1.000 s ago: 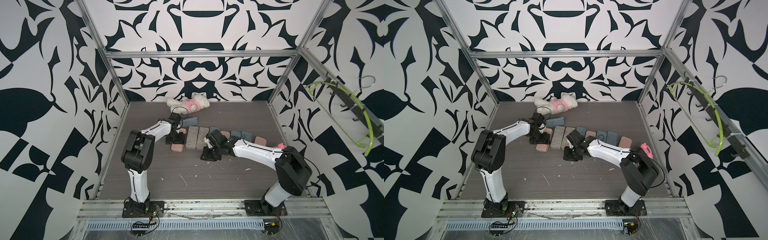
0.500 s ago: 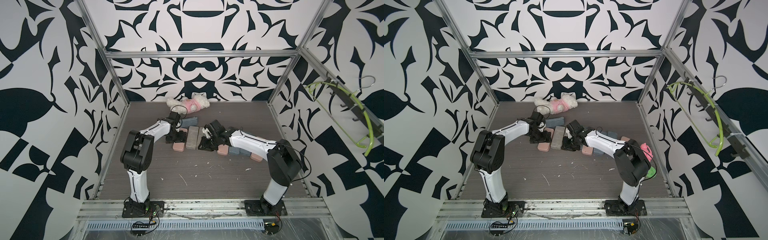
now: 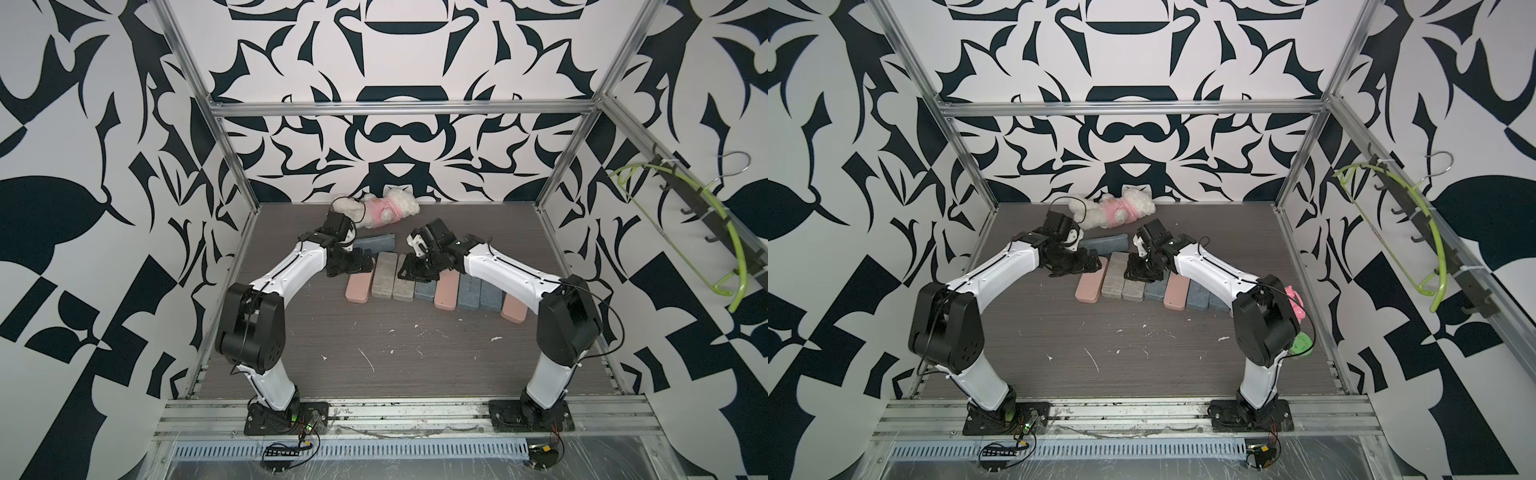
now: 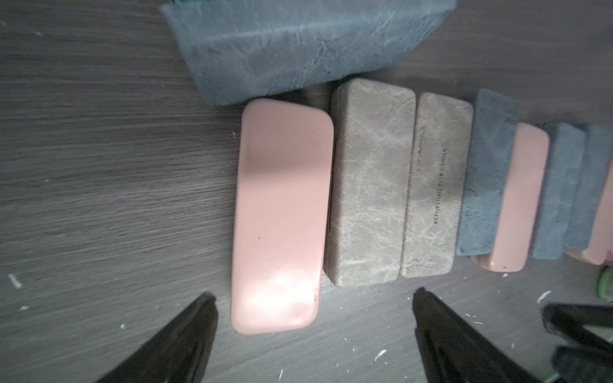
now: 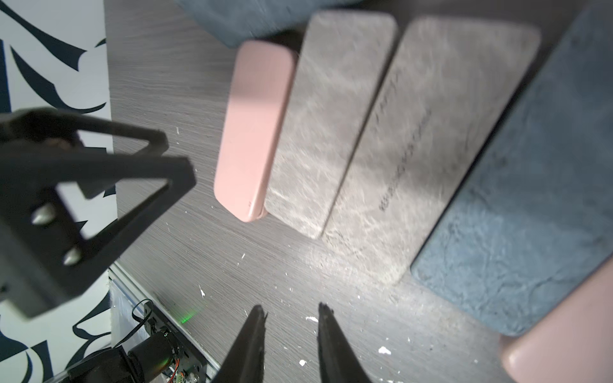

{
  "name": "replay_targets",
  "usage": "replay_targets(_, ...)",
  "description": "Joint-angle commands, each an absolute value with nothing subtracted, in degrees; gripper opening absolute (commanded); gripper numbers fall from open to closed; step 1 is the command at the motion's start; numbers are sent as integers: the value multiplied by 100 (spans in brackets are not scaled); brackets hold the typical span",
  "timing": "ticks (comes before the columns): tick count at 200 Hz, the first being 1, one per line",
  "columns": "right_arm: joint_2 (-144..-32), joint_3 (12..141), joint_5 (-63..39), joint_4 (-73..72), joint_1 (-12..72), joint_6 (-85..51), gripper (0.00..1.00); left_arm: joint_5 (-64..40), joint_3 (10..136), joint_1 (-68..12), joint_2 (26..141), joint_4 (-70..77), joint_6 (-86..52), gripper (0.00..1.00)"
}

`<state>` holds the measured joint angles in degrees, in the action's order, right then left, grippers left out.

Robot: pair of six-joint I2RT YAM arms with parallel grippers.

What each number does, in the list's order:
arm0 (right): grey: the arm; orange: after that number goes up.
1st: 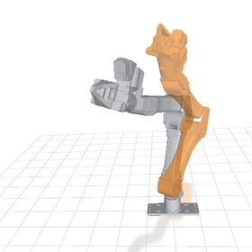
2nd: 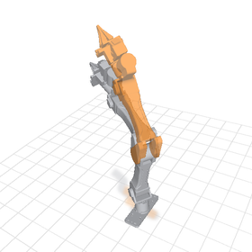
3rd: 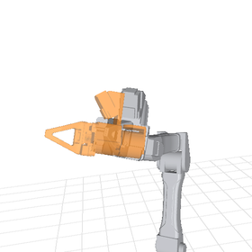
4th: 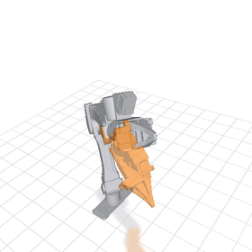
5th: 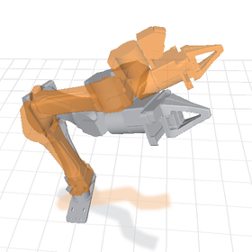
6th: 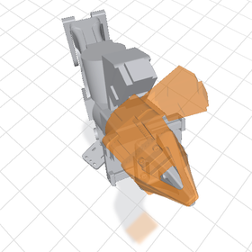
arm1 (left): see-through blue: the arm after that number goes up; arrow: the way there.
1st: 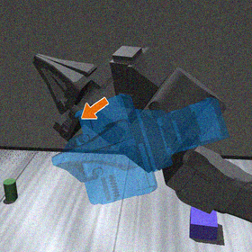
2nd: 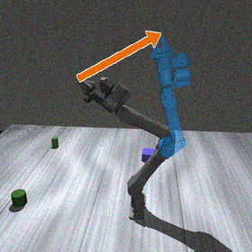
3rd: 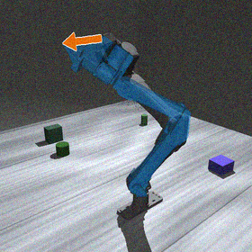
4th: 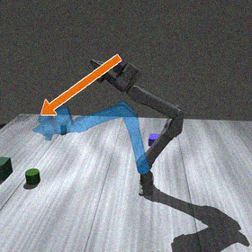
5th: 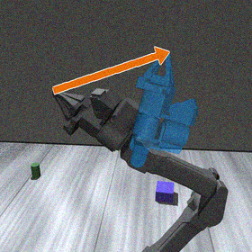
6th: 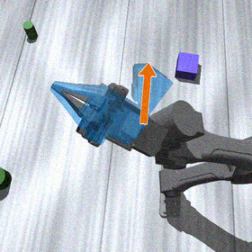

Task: Close the glasses case
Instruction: Move the glasses case to the center of the board, then pick up the glasses case at the center of the board.

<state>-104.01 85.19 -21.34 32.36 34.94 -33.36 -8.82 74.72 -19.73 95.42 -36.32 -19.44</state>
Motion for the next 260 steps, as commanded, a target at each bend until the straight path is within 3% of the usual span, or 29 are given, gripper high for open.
replay_targets(1,-10612,9224,-1984,3581,3470,-2799,37,-1042,7229,-1741,9005,-3833,-2162,98)
replay_targets(35,-11177,10208,-1780,3768,3430,-2158,58,-1237,6879,-1422,8271,-3953,-2323,100)
replay_targets(92,-12160,11540,-1541,3761,3294,-1032,77,-1594,6288,-1056,7457,-4035,-2592,99)
replay_targets(172,-13455,13284,-1660,3969,3292,626,79,-1567,5682,-1042,6734,-4105,-2729,100)
replay_targets(260,-14036,14015,-2033,4153,3292,1227,79,-1547,5513,-1021,6695,-4096,-2707,99)
